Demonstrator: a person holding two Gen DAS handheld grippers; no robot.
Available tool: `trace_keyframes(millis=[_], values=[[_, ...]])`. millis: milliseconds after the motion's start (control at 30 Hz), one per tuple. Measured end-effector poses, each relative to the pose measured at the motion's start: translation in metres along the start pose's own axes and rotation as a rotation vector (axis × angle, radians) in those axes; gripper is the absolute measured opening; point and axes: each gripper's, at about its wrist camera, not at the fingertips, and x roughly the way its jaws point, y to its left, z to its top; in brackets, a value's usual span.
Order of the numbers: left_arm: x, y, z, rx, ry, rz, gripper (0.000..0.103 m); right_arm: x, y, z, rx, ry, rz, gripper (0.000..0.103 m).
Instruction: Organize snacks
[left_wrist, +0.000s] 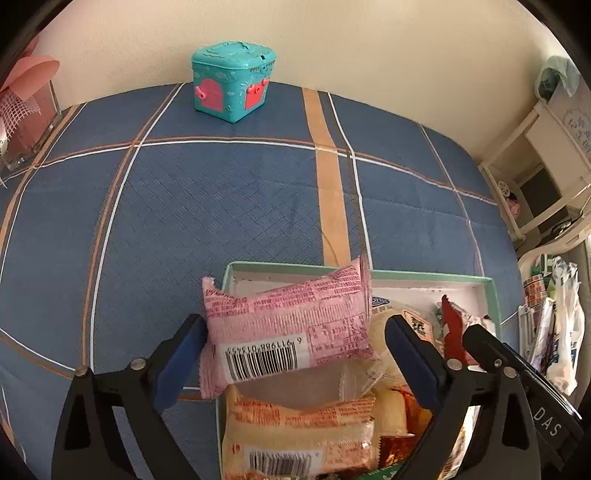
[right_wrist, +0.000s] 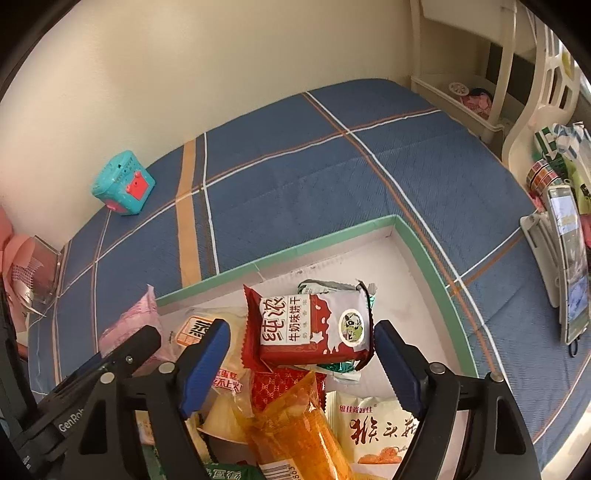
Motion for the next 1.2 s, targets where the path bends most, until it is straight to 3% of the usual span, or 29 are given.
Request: trace_keyframes(millis=[133, 333, 733, 867, 1200], values=[[-0.007, 0.003, 0.002, -0.027, -0.005, -0.038, 0.099, -0.009, 0.002, 0.005, 0.001, -0.02, 0.013, 0.088], [-0.028, 0.009, 0.007, -0.044, -0.031, -0.035, 0.099, -0.023, 0.008, 0.009, -0.011, -0.048, 0.024, 0.089], [-0.057, 0.044, 0.014, -0.072, -0.096, 0.184, 0.099, -0.019, 0.033, 0.001, -0.076, -0.032, 0.037, 0.089], [-0.057, 0.057, 0.009, -0.11, -0.088, 0.215, 0.099, -0.021, 0.048, -0.004, -0.128, -0.041, 0.031, 0.103], [-0.072, 0.069, -0.005, -0.129, -0.112, 0.287, 0.099, -0.029, 0.066, -0.019, -0.199, -0.065, 0.026, 0.103]])
